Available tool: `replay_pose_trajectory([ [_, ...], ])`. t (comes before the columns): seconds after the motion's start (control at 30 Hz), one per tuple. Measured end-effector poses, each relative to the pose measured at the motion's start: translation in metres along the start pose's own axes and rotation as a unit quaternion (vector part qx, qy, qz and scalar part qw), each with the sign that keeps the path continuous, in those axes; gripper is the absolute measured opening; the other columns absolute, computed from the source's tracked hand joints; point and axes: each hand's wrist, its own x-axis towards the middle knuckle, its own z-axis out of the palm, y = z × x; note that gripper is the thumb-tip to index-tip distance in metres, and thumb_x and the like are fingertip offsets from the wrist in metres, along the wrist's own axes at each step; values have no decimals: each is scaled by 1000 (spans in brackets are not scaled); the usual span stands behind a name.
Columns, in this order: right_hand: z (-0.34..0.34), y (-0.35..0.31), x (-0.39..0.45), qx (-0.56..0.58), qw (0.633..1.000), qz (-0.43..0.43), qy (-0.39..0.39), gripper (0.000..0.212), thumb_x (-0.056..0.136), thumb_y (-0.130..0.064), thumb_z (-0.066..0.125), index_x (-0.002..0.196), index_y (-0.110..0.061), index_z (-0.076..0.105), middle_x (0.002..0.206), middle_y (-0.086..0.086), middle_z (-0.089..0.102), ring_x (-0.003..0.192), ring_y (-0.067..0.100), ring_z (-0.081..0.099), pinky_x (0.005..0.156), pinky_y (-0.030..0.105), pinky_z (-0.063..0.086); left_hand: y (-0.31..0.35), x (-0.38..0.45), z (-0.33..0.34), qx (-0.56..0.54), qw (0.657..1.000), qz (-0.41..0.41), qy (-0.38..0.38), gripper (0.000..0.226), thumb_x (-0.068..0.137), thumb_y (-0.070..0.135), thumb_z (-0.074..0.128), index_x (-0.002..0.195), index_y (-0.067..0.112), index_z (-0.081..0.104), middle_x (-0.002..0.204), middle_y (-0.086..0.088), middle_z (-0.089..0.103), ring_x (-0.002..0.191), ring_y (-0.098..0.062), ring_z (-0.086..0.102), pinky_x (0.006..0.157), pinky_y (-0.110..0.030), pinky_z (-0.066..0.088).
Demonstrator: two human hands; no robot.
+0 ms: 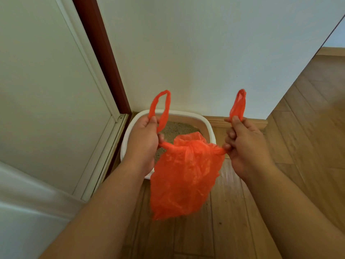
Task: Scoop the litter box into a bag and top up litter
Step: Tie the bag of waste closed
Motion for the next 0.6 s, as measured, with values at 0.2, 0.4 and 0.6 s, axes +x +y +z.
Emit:
replay_pose_trajectory([
  [0.2, 17, -1, -9, 1, 998, 7, -60, 13, 105, -13, 49, 108, -10, 61, 65, -1, 45, 54, 11, 32, 51, 27, 26, 5, -19, 14, 77, 988, 63, -114, 28, 107, 44, 43, 93, 44, 67, 53, 16, 46, 49, -8, 42, 53, -34, 40],
  [0.4, 30, 12, -18, 36, 989, 21, -144, 25, 86, -2, 52, 110, 0, 57, 95, 16, 55, 74, 27, 45, 68, 37, 38, -2, -30, 31, 127, 963, 73, -226, 26, 109, 29, 43, 131, 34, 57, 54, 22, 57, 47, 6, 50, 56, -23, 35],
  [0.6, 27, 10, -26, 27, 951, 21, -309, 59, 77, 16, 47, 129, -4, 66, 111, 24, 55, 104, 34, 52, 78, 34, 53, -2, -25, 26, 87, 970, 53, -222, 25, 107, 22, 51, 126, 37, 51, 51, 13, 48, 44, -6, 38, 46, -25, 31],
])
